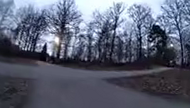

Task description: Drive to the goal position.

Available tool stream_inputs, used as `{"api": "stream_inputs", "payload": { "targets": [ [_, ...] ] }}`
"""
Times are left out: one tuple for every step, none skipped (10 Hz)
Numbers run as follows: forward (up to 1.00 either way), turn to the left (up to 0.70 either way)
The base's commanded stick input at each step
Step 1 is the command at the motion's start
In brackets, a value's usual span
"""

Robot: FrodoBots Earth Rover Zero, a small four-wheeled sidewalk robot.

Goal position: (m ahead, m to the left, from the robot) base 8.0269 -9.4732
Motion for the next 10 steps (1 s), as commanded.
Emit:
{"api": "stream_inputs", "payload": {
  "targets": [
    [0.70,0.00],
    [0.70,0.00],
    [0.70,0.00],
    [0.70,0.00],
    [0.70,0.00],
    [0.70,0.00],
    [0.70,0.00],
    [0.70,0.00],
    [0.70,0.00],
    [0.70,0.00]
  ]
}}
